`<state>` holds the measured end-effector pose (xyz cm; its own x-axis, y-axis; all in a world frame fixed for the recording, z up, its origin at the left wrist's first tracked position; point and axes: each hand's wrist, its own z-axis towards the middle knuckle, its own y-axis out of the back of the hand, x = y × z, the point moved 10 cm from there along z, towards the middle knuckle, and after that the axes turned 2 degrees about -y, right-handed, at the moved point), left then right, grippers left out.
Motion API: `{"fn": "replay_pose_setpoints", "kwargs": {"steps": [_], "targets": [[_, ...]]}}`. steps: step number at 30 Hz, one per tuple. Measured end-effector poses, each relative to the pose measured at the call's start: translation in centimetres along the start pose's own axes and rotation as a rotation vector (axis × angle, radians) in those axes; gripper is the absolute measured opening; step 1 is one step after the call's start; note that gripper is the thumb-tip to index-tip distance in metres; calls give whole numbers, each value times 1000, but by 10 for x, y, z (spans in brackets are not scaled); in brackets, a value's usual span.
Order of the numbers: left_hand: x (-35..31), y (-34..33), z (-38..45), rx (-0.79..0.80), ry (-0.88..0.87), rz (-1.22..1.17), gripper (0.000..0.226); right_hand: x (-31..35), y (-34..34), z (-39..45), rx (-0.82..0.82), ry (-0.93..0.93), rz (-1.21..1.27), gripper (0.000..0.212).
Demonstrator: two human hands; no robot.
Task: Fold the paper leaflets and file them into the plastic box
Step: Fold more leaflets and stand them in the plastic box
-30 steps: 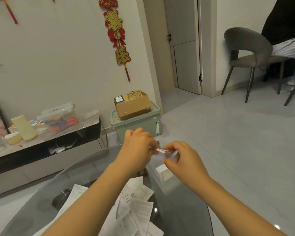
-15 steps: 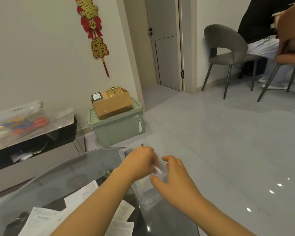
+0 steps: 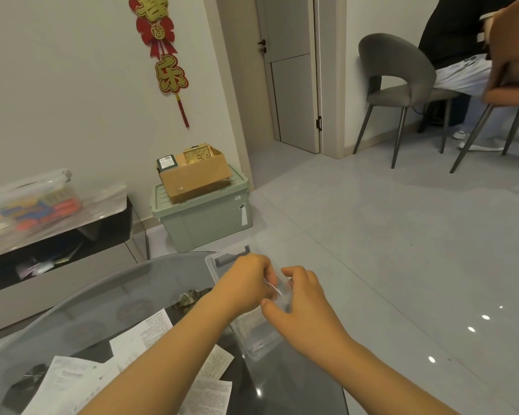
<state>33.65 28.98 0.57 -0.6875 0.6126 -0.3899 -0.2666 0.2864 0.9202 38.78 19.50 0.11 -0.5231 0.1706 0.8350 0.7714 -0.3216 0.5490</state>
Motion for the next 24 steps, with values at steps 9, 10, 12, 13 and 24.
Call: {"fn": "replay_pose_setpoints", "kwargs": {"steps": [9,10,12,13,24], "targets": [[-3,3,-2,31,-20,163,24,3,1,-1,-38,47,-98,62],[-3,2,-3,59,-18,137,22,4,1,-2,-37,48,-100,62],[-6,1,-5,105,-37,148,15,4,1,-2,-27,49,-110,63],[-7,1,-7,114,-44,153,13,4,1,-2,-18,48,-116,65],[-1,-1,-18,262,-26,291,22,4,1,-5,23,72,-120,77]]}}
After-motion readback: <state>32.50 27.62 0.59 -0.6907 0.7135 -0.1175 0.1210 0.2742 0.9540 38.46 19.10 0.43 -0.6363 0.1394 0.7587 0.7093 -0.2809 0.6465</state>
